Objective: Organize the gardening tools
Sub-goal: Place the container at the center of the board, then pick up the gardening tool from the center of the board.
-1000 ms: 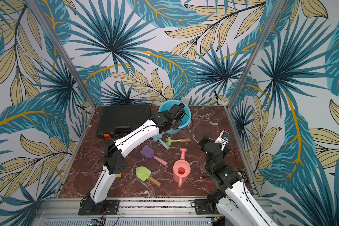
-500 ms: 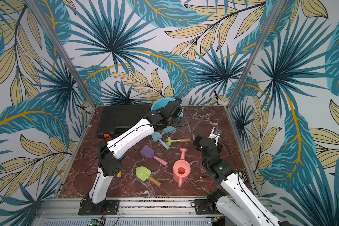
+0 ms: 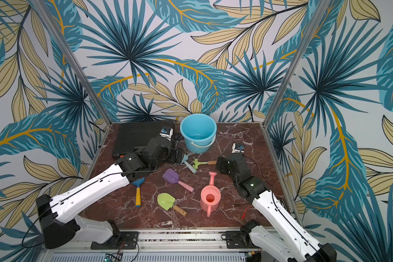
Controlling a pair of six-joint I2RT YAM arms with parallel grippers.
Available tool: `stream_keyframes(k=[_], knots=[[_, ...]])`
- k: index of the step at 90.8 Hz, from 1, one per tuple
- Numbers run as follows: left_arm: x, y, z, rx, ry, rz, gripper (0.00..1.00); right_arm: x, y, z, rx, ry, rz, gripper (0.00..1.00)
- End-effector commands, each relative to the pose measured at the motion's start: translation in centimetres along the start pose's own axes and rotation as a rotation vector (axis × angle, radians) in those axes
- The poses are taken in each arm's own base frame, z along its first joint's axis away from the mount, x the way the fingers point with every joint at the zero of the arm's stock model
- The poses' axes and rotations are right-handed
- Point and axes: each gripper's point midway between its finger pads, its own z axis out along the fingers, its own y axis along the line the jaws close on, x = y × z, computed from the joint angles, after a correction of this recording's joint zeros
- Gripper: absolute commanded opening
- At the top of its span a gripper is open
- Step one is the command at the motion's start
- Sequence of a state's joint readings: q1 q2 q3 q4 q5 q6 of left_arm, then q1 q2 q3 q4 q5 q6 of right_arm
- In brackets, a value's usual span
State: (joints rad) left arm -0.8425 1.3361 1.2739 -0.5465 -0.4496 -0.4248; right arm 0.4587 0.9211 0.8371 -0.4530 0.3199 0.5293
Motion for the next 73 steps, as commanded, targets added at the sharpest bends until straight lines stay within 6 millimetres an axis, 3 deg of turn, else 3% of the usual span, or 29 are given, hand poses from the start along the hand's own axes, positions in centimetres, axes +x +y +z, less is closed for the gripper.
stream_keyframes(k=[1, 27, 50, 73], knots=[[1.1, 1.7, -0.3, -0.024, -0.064, -0.064, 1.0, 3.3, 0.4, -1.4, -0.047, 0.157, -0.048, 0.9], [4.5, 5.7, -1.3, -0.124, -0.101, -0.072, 1.0, 9.0, -0.6, -3.4, -0.004, 0.331, -0.077, 0.91], [5.5, 6.1, -0.9, -0.116, -0.143, -0.094, 1.0, 12.1, -0.9, -5.0, 0.041, 0.359, -0.054, 0.89], [6.6, 6.3, -0.4, -0.12, -0.13, -0.081, 1.0, 15.1, 2.1, -5.9, 0.029, 0.393, -0.195, 0.98]])
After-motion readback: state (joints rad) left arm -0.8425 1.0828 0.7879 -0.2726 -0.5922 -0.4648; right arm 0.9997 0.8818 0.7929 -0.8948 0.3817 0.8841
